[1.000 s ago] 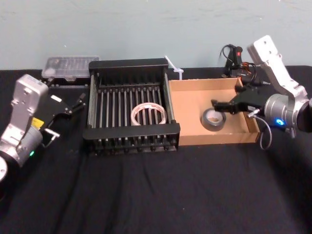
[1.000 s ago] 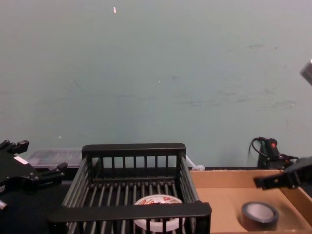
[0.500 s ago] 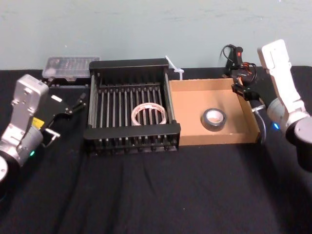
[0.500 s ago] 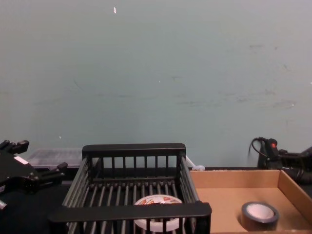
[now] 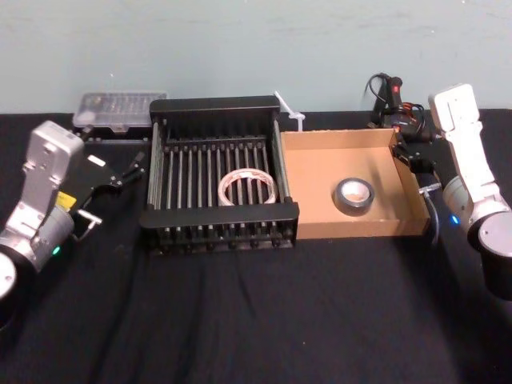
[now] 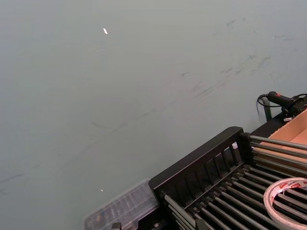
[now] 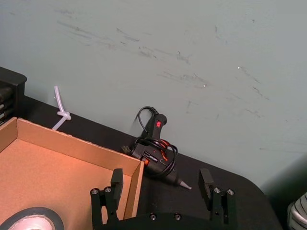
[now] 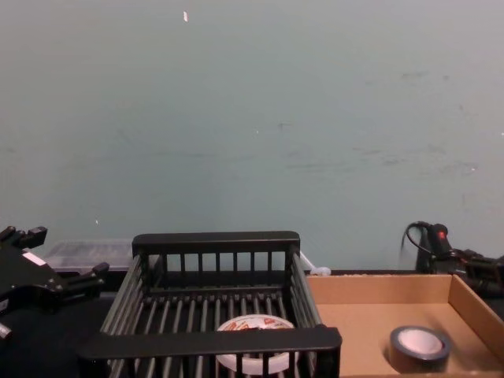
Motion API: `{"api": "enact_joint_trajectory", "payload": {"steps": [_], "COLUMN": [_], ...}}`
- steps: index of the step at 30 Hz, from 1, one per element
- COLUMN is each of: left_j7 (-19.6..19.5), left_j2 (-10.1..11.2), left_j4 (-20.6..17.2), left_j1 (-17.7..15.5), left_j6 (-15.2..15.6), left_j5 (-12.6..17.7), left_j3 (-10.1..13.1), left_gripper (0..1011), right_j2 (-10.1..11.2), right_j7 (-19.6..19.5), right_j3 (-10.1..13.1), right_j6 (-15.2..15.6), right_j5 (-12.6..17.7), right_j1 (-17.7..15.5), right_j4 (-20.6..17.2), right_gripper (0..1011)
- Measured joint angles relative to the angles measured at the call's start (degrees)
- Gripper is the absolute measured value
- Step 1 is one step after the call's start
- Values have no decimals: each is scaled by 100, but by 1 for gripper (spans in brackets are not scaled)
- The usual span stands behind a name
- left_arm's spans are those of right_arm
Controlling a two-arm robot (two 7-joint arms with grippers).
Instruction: Pick up the white tape and place it into the black box , Pick up the silver tape and place it into the brown box.
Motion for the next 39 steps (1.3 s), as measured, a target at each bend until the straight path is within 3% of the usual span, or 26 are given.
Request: {"api": "enact_joint_trajectory", "payload": {"steps": [39], "left_j7": [0], "left_j2": [0], "left_j4": [0], "left_j1": [0], "left_j6": [0], "left_j5": [0], "left_j3": [0], "left_gripper": [1001], "right_j2": [19], "right_j7": [6], "right_j3": [-35], "right_j6": [7], "right_j5": [0], "right_j1": [16], "right_j4": [-4], "right_gripper": [1003]}}
